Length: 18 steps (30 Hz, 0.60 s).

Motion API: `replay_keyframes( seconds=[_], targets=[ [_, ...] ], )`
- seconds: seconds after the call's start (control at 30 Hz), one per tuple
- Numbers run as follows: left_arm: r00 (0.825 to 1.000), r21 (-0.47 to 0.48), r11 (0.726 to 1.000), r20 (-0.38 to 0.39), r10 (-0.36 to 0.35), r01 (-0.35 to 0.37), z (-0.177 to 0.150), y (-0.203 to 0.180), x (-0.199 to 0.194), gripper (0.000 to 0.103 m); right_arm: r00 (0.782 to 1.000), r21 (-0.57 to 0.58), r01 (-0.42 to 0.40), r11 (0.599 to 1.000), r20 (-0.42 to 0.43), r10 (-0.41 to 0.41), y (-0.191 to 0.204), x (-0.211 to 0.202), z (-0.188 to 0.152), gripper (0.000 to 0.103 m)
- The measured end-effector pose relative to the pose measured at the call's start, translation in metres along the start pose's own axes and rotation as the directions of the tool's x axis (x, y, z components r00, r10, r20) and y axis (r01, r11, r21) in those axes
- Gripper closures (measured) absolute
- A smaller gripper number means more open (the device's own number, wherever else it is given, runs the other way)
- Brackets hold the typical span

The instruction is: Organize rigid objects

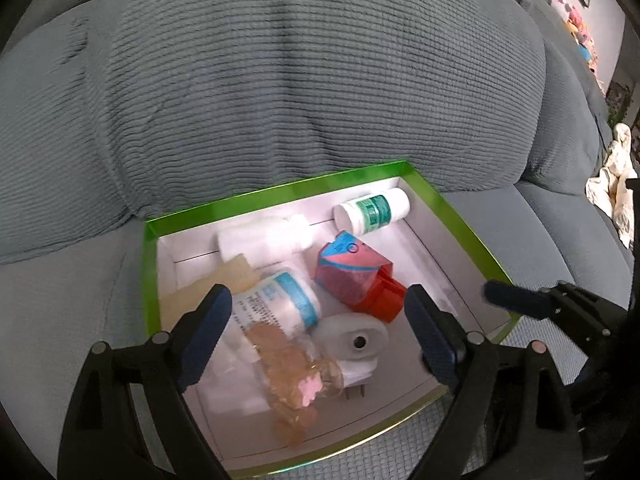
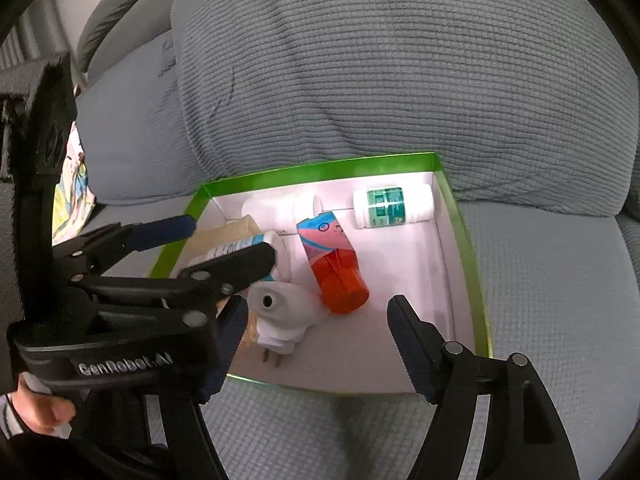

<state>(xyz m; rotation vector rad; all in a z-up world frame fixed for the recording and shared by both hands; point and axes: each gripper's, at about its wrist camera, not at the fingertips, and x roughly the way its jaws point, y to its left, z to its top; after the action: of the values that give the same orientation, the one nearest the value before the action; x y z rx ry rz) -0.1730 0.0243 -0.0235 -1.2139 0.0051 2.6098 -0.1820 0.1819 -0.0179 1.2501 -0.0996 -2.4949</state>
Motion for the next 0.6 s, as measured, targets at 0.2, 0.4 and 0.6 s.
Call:
replay_keyframes(
  seconds=[0.2, 0.4, 0.6],
  targets=[
    [0.999, -0.023, 0.999, 0.022, 0.049, -0.048, -0.005, 0.007, -0.015, 0.001, 0.999, 0.003, 0.050, 0.999, 0.001, -0.050, -0.002, -0.010, 0.000, 0.018],
    [0.995, -0.019, 0.996, 0.055, 0.087, -0.086, -0.010, 0.010, -0.036, 0.001, 0.994, 0.000, 0.109, 0.994, -0.003, -0.109, 0.000, -0.020, 0.003, 0.009],
    [0.990, -0.037, 0.993, 0.075, 0.117, -0.114, -0.015, 0.015, -0.056, 0.001, 0.990, -0.021, 0.143, 0.990, -0.009, -0.143, 0.009, -0.029, 0.009, 0.002]
  ],
)
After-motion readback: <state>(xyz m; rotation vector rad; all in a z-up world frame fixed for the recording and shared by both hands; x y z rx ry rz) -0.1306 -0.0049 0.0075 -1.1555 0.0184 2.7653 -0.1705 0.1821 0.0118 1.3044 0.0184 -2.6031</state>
